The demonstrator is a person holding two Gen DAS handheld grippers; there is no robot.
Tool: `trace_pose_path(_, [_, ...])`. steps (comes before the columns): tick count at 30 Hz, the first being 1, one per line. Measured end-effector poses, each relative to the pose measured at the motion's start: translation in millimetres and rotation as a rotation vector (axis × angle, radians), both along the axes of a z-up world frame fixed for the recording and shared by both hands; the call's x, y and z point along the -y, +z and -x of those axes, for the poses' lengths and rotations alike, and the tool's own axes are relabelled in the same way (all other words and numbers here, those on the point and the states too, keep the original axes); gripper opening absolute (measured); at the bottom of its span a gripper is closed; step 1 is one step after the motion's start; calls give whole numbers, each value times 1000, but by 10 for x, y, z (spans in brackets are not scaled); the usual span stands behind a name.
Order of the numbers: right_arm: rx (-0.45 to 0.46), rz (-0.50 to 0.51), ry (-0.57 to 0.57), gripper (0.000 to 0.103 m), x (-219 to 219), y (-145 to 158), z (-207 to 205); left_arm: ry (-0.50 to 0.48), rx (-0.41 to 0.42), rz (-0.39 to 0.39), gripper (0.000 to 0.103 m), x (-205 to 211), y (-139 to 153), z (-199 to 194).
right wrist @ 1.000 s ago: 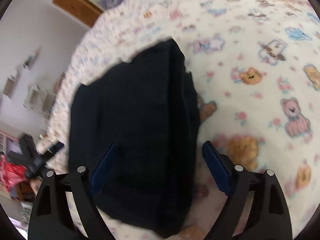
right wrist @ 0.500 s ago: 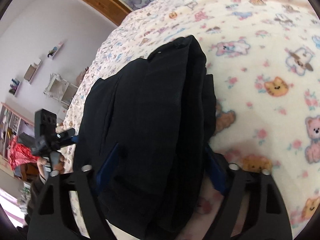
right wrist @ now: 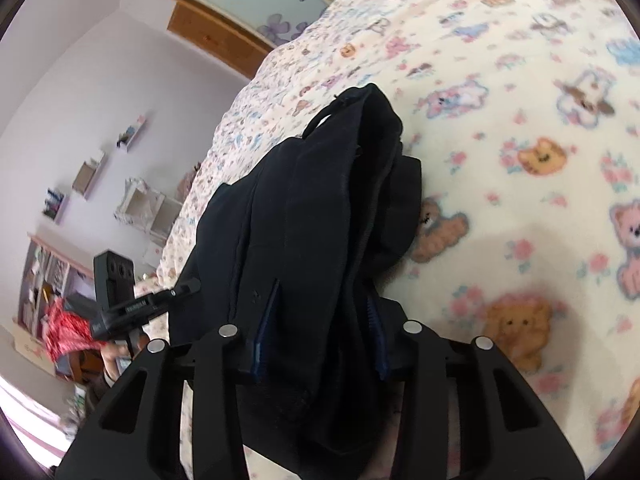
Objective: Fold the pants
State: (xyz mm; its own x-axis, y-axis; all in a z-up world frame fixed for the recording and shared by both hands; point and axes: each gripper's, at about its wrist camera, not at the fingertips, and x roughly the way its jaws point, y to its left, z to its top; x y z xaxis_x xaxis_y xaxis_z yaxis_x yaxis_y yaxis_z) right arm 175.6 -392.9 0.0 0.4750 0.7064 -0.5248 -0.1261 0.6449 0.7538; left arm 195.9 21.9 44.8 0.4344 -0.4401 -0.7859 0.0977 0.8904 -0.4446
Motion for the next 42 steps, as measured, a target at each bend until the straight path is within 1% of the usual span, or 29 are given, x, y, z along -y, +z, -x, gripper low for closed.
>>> trace_pose_path(3, [9, -35, -12, 37, -11, 82, 29, 3, 32, 17, 9, -17, 87, 64])
trace_pose_path(4, [20, -50, -11, 36, -12, 124, 40, 2, 58, 31, 9, -21, 153, 91])
trace_pose_path(7, [32, -79, -14, 35, 20, 193, 39, 8, 95, 46, 9, 17, 281, 125])
trace_pose_path(10, [55, -112, -14, 33, 37, 305, 0, 5, 139, 52, 8, 75, 410, 154])
trace_pose_path(14, [82, -131, -20, 33, 64, 431, -88, -3, 217, 77, 8, 226, 654, 144])
trace_pose_path(16, [100, -146, -35, 32, 123, 466, -113, 0, 244, 89, 8, 259, 688, 143])
trace_pose_path(19, [136, -195, -81, 32, 309, 452, -108, 24, 256, 135, 8, 290, 624, 61])
trace_pose_path(20, [145, -219, -107, 32, 396, 424, -118, 27, 252, 146, 8, 310, 587, 26])
trace_pose_path(22, [144, -229, -149, 32, 502, 340, -151, 35, 225, 146, 8, 374, 439, -80])
trace_pose_path(23, [123, -225, -170, 32, 542, 257, -192, 44, 206, 141, 9, 396, 354, -128])
trace_pose_path(24, [83, -199, -195, 32, 570, 115, -242, 71, 180, 117, 9, 410, 241, -199])
trace_pose_path(25, [56, -171, -211, 32, 570, 11, -274, 88, 167, 117, 9, 396, 168, -239])
trace_pose_path(27, [30, -160, -226, 34, 557, -138, -285, 110, 150, 134, 12, 353, 51, -271])
trace_pose_path(28, [30, -155, -228, 39, 546, -172, -280, 121, 136, 130, 14, 342, 1, -274])
trace_pose_path(29, [30, -121, -237, 41, 523, -174, -275, 125, 127, 121, 25, 336, -22, -275])
trace_pose_path(30, [28, -93, -240, 49, 510, -164, -262, 146, 109, 92, 43, 310, -48, -265])
trace_pose_path(31, [21, -59, -241, 56, 473, -141, -252, 169, 106, 73, 49, 269, -51, -240])
trace_pose_path(32, [11, -22, -247, 56, 449, -103, -235, 201, 114, 52, 61, 208, -33, -205])
trace_pose_path(33, [20, 20, -259, 56, 451, -35, -194, 256, 134, 14, 73, 111, 19, -139])
trace_pose_path(34, [45, 67, -281, 56, 470, 32, -136, 310, 176, -21, 76, 2, 109, -54])
trace_pose_path(35, [103, 144, -324, 56, 477, 175, -36, 350, 218, -54, 78, -71, 203, 25])
trace_pose_path(36, [156, 209, -355, 56, 462, 302, 62, 369, 256, -79, 79, -106, 293, 98])
trace_pose_path(37, [197, 245, -366, 56, 429, 396, 153, 368, 298, -93, 79, -110, 389, 182])
trace_pose_path(38, [257, 275, -350, 56, 339, 529, 259, 341, 353, -89, 82, -64, 495, 297])
trace_pose_path(39, [289, 278, -323, 56, 262, 599, 323, 303, 382, -73, 87, 5, 554, 372])
trace_pose_path(40, [329, 271, -259, 56, 99, 679, 420, 264, 402, -61, 90, 96, 594, 437])
trace_pose_path(41, [346, 270, -228, 56, 6, 704, 492, 203, 424, -46, 93, 255, 619, 531])
trace_pose_path(42, [364, 272, -195, 56, -96, 724, 549, 171, 432, -38, 94, 344, 621, 574])
